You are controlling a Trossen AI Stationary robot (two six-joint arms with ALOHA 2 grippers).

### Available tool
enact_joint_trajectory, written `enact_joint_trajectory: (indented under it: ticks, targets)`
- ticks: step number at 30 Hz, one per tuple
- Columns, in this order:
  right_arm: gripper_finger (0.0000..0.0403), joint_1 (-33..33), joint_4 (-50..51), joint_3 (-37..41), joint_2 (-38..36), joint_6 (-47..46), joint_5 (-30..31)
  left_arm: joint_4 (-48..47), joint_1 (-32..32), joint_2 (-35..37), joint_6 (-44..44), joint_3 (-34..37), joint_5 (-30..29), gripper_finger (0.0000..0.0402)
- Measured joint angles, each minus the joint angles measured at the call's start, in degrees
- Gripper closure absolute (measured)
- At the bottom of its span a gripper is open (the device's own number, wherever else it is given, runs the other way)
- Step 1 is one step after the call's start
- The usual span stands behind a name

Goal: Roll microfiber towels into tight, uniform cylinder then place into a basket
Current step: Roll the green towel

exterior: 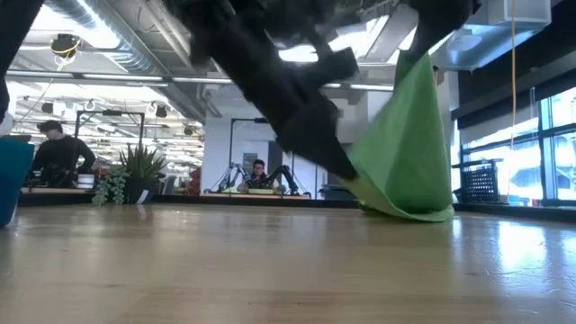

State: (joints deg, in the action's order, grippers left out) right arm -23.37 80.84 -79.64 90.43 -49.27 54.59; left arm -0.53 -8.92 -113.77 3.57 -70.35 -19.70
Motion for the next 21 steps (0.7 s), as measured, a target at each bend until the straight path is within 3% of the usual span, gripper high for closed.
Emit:
enact_joint_trajectory:
  ticks: [9, 16, 21]
  targets:
    - [0.0399, 1.58, 0.09, 0.00, -8.04, -1.21, -0.50, -14.51, -0.18, 16.25, 0.04, -0.04, -6.90, 0.0401]
    - [0.0399, 4.40, -0.41, 0.00, -13.66, 1.59, -0.21, -21.28, 1.54, 30.46, 4.31, -0.11, -18.35, 0.0401]
    - [0.0399, 5.61, -1.69, 0.00, -17.12, 3.30, 2.90, -21.14, 5.41, 37.97, 7.54, -0.13, -17.42, 0.0401]
